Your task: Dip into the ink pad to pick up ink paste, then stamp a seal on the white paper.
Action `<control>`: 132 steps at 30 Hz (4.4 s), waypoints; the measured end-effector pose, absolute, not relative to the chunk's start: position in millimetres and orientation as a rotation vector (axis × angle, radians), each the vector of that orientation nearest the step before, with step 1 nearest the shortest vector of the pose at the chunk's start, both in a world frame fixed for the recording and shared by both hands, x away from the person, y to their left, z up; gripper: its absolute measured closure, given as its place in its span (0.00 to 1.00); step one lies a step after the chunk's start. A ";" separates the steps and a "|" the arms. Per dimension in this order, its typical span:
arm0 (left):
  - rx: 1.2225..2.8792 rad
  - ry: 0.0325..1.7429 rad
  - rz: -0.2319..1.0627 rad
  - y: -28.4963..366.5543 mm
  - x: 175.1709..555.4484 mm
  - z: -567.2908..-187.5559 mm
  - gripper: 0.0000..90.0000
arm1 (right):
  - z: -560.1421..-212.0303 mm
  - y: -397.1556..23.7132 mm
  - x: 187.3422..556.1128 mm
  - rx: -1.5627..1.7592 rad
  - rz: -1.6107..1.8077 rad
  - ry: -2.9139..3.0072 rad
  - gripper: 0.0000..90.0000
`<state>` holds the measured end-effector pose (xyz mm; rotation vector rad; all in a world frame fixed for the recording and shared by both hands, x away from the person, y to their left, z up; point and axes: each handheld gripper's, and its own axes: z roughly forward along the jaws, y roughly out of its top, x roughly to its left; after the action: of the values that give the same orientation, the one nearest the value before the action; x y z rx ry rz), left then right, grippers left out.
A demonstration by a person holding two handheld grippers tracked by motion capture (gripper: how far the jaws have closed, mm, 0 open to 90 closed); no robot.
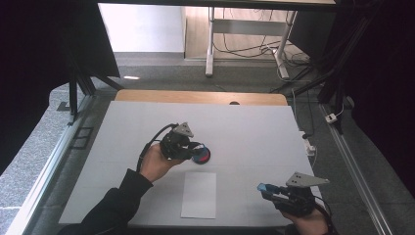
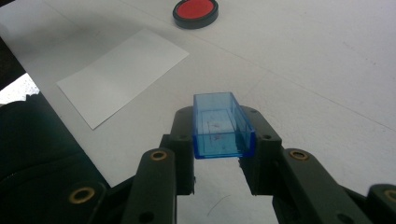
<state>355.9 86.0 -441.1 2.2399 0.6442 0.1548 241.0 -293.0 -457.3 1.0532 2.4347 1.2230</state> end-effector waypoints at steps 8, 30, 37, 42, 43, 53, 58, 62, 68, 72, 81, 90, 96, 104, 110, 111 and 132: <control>2.243 0.624 0.139 85.9 348.8 -438.7 0.78 | -457.4 -293.0 240.6 1.046 1.225 2.439 0.76; 2.218 0.593 0.065 89.7 324.2 -428.8 0.78 | -457.5 -292.6 240.7 1.040 1.229 2.446 0.76; 2.220 0.600 0.044 93.2 315.7 -430.9 0.78 | -457.2 -292.5 240.5 1.038 1.224 2.448 0.76; 2.211 0.597 0.042 95.5 309.0 -432.8 0.78 | -457.4 -291.7 240.5 1.033 1.216 2.450 0.76; 2.212 0.596 0.042 95.3 307.8 -433.6 0.78 | -457.5 -291.5 240.5 1.032 1.217 2.452 0.76; 2.223 0.594 0.042 91.0 295.7 -441.0 0.78 | -457.5 -291.4 240.4 1.029 1.216 2.453 0.76; 2.234 0.597 0.051 89.0 291.0 -446.7 0.78 | -457.5 -291.4 240.3 1.030 1.217 2.452 0.76; 2.245 0.604 0.051 85.5 289.6 -453.8 0.78 | -457.5 -291.4 240.4 1.031 1.218 2.454 0.76; 2.277 0.616 0.053 80.1 289.7 -464.6 0.78 | -457.5 -291.4 240.4 1.028 1.218 2.455 0.76; 2.279 0.622 0.047 77.9 290.6 -470.2 0.78 | -457.5 -291.4 240.4 1.027 1.218 2.456 0.76; 2.314 0.623 0.046 72.0 291.0 -481.4 0.78 | -457.6 -291.2 240.5 1.026 1.213 2.458 0.76; 2.345 0.626 0.047 68.1 291.6 -489.4 0.78 | -457.7 -290.9 240.5 1.027 1.216 2.461 0.76; 2.371 0.631 0.047 64.9 291.8 -495.3 0.78 | -457.8 -290.8 240.6 1.027 1.215 2.462 0.76; 2.379 0.625 0.068 63.2 289.6 -497.7 0.78 | -457.8 -290.7 240.7 1.028 1.215 2.465 0.76; 2.416 0.591 0.136 58.3 282.9 -496.4 0.78 | -457.6 -290.6 240.6 1.023 1.208 2.466 0.76; 2.416 0.589 0.145 57.8 281.9 -496.5 0.78 | -457.5 -290.5 240.5 1.023 1.203 2.465 0.76; 2.341 0.681 0.007 67.3 293.6 -501.4 0.78 | -458.0 -290.0 240.9 1.025 1.205 2.471 0.76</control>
<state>293.6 67.3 -501.4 2.3406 0.6805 0.0069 240.9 -290.0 -458.0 1.0248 2.4706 1.2047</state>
